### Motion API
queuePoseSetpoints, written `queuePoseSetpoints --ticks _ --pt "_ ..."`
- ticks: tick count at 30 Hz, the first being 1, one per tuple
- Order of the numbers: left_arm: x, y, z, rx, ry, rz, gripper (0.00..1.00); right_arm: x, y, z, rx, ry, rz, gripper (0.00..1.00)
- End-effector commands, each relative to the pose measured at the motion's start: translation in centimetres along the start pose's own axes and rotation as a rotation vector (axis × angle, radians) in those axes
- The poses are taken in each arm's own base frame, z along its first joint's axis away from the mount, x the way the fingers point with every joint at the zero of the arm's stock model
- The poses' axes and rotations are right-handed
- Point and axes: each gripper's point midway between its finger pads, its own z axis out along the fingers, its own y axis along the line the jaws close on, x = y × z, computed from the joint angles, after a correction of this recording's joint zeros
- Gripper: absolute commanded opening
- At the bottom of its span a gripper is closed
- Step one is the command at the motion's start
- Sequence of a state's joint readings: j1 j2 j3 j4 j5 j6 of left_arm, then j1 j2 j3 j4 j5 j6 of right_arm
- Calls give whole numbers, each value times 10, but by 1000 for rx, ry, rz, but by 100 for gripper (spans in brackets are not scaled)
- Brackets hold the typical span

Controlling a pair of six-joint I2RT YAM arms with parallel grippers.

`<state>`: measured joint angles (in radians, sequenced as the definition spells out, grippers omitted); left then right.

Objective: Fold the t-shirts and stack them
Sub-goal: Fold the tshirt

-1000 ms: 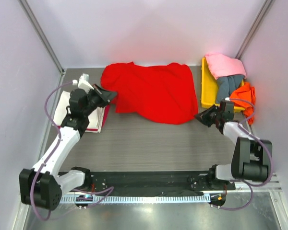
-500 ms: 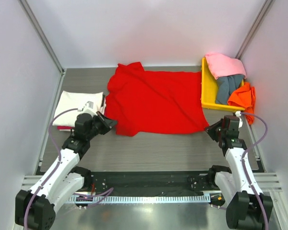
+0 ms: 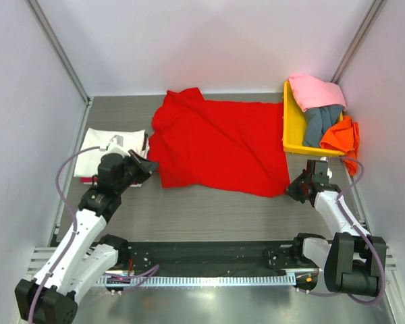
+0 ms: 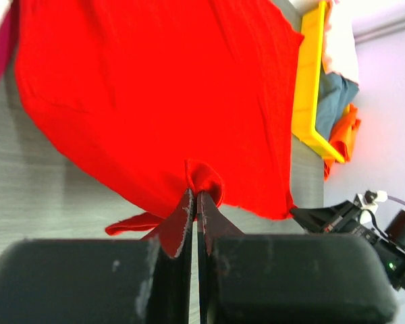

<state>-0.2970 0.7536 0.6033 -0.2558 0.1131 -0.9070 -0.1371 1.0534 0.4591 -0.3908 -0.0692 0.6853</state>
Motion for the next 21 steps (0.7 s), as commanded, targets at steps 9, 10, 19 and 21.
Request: queuePoseSetpoints --ticks 9,10,19,21 --pt "-53 -24 32 -87 -41 79 0 -70 61 -3 -32 -140 -37 1" --pt "-59 -25 37 -91 -44 78 0 -72 63 -2 -31 -139 -41 1" --pt "-91 -34 71 -96 -65 85 0 -89 82 10 -10 -141 -31 1" --pt "-99 -36 79 -92 -69 80 0 -94 86 14 -7 -145 -26 1"
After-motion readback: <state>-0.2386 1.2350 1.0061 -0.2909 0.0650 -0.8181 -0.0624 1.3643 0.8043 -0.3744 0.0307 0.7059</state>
